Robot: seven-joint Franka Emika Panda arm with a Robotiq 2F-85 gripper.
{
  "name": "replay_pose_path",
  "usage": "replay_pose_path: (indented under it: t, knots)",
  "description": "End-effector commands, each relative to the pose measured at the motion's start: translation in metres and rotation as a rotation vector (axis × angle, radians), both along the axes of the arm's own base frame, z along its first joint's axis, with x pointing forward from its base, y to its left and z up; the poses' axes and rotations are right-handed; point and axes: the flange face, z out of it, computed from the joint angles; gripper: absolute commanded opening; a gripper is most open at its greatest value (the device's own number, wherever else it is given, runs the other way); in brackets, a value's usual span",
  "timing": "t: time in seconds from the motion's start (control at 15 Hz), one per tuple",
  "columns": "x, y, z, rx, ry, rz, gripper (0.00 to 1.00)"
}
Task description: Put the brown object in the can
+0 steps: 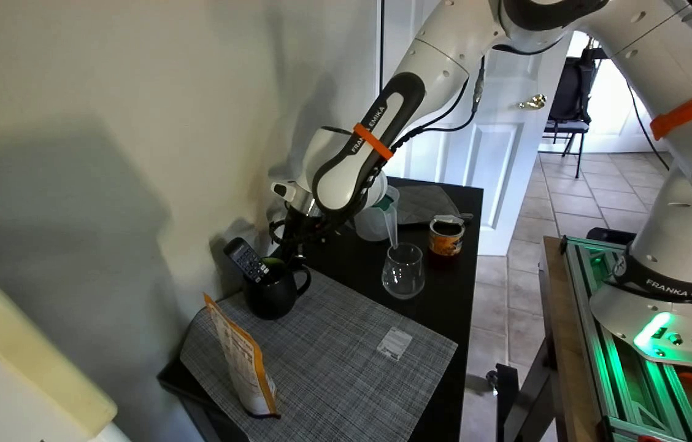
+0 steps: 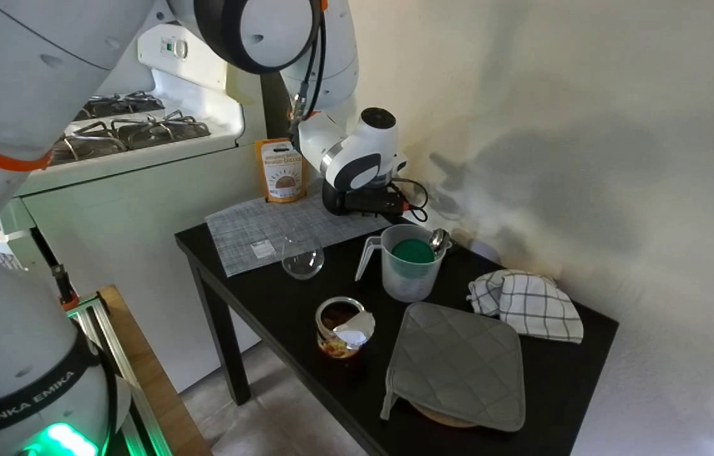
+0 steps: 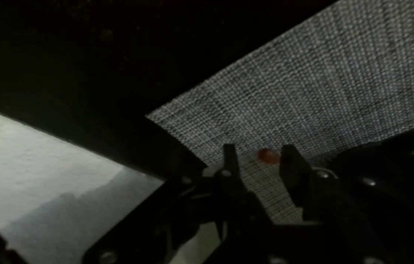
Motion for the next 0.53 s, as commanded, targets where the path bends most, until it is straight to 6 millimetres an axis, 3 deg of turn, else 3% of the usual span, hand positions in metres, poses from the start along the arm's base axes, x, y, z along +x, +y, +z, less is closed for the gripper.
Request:
replay_pose_path:
  t: [0.0, 0.27, 0.47]
  knots:
    - [0.0059, 0.0098, -0.0114, 0.015, 0.006, 0.031, 0.41]
    - [0.0089, 0.0117, -0.016, 0.025, 0.0, 0.033, 0.39]
    - [0.0116, 0.0132, -0.0147, 0.035, -0.014, 0.034, 0.25]
